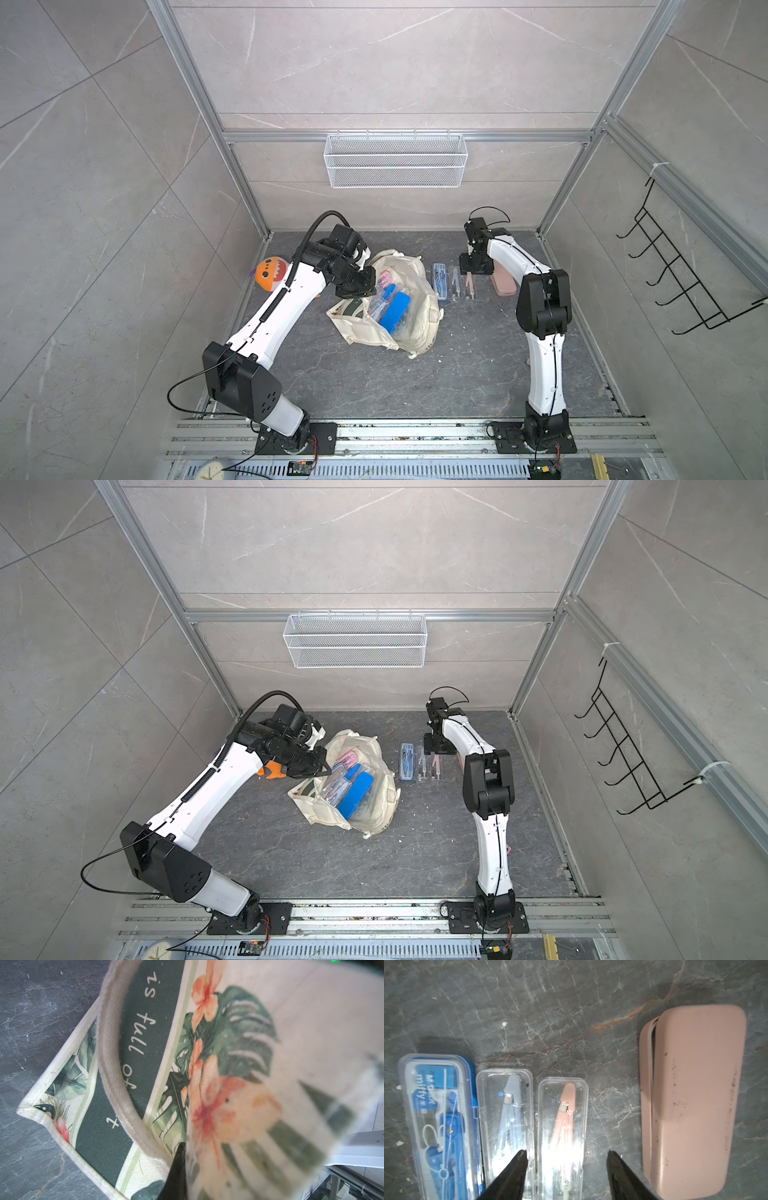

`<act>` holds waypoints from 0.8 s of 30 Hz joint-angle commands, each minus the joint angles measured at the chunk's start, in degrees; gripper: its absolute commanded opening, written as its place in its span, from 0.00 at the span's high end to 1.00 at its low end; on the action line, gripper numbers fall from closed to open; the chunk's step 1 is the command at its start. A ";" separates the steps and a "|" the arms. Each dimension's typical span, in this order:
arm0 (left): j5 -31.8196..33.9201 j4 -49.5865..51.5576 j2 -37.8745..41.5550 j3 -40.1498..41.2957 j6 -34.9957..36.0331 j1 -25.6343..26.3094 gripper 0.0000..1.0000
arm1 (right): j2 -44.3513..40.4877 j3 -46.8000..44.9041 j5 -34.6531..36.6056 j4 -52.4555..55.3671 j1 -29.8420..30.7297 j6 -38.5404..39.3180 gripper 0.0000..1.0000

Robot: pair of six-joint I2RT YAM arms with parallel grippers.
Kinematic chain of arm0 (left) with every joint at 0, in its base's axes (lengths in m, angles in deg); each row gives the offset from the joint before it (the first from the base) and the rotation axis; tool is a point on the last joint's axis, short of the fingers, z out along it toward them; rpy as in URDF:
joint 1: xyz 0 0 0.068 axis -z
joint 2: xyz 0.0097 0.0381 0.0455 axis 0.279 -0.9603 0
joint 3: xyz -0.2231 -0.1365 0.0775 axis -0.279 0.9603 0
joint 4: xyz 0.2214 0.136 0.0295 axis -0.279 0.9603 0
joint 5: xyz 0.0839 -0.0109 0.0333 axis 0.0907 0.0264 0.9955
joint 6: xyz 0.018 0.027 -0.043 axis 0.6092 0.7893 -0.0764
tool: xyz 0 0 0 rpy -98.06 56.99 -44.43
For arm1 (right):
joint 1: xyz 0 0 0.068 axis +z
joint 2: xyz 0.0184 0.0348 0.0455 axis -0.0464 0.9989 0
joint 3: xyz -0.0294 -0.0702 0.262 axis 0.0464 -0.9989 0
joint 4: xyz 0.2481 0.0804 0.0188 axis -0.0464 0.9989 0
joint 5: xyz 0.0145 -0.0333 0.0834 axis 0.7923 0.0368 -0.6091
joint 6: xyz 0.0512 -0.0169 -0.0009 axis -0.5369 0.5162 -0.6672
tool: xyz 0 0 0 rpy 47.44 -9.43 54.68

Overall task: Take out the compass set from the canvas bag
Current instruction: Place the compass set at the center of the board.

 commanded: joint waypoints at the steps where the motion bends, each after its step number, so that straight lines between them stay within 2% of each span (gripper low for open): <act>1: 0.04 0.28 2.18 -2.43 -0.95 0.14 1.00 | -4.56 1.26 -1.00 2.36 0.08 -3.55 0.37; 5: 0.35 0.30 2.22 -2.38 -0.62 0.19 1.00 | -10.45 -1.01 -2.73 2.22 0.71 -6.58 0.39; 11: 0.51 0.40 2.22 -2.13 -0.25 0.13 1.00 | -21.89 -9.34 -6.48 -0.19 3.74 -14.15 0.41; 19: 0.12 0.26 2.66 -1.75 0.09 0.10 1.00 | -34.89 -20.49 -7.30 -1.72 13.95 -24.42 0.44; 24: 0.22 0.41 3.01 -1.56 0.31 0.19 1.00 | -39.90 -23.56 -6.25 -2.38 21.75 -29.71 0.47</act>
